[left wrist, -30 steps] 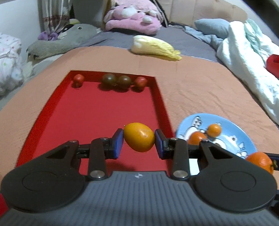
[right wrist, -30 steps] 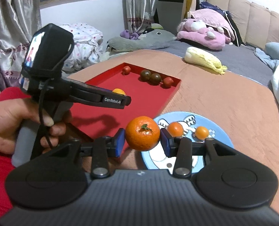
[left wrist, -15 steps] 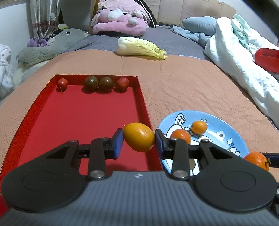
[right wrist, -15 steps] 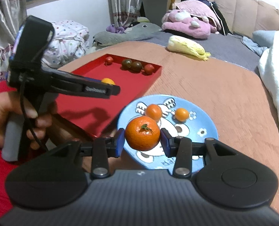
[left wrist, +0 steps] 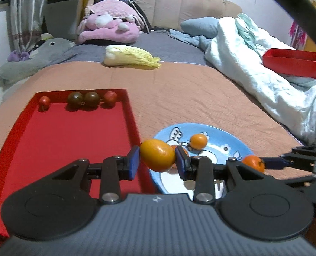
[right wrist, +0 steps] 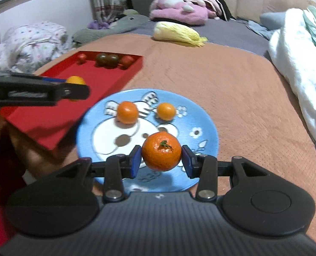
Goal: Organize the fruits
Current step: 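Carry both fruits to the blue plate, then open both grippers to release the fruits onto the plate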
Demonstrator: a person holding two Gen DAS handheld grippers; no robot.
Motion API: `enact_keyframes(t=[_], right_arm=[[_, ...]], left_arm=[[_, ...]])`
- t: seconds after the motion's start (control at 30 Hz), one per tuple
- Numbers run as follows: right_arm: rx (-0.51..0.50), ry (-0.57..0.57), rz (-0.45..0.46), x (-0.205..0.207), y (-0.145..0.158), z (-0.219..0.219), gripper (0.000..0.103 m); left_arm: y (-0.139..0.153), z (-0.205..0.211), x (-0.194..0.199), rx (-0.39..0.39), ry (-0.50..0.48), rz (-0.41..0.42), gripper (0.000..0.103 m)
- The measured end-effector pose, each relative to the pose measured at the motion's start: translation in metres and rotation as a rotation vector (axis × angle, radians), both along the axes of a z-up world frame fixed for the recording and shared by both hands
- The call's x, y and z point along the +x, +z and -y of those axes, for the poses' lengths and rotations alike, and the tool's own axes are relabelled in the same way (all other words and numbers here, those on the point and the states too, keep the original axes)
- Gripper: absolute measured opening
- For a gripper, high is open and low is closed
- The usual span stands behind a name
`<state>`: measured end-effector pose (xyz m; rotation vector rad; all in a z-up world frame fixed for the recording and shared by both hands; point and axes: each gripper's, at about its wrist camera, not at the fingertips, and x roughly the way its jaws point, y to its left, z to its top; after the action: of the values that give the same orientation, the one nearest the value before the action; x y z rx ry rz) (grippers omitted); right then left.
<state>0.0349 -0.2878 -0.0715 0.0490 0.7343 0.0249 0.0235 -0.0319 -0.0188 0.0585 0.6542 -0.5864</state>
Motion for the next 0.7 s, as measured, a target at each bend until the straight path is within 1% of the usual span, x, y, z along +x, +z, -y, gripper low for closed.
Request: enact_keyframes(t=[0.17,0.37,0.57,0.6,0.67,0.7], right_arm=[[-0.017,-0.023,-0.02,0.013,-0.015,0.006,0.044],[-0.017,-0.036,-0.044,0.021,-0.031,0.013,0.044],[-0.024,-0.027,-0.036,0.023,-0.032,0.013,0.044],[-0.016,-0.027,-0.033,0.022,-0.031,0.014,0.044],[-0.003,-0.033,-0.015,0.019,-0.027,0.016,0.052],[0.002,-0.033,-0.002,0.017,-0.025,0.017,0.053]], left_arm=[[-0.003,0.009,-0.002,-0.009,-0.074,-0.01,0.042],[-0.011,0.025,-0.008,0.027,-0.165,-0.015,0.042],[-0.022,0.041,-0.011,0.069,-0.235,-0.039,0.042],[-0.024,0.044,-0.012,0.081,-0.247,-0.045,0.042],[-0.029,0.049,-0.013,0.102,-0.264,-0.051,0.042],[-0.031,0.051,-0.013,0.111,-0.271,-0.052,0.042]])
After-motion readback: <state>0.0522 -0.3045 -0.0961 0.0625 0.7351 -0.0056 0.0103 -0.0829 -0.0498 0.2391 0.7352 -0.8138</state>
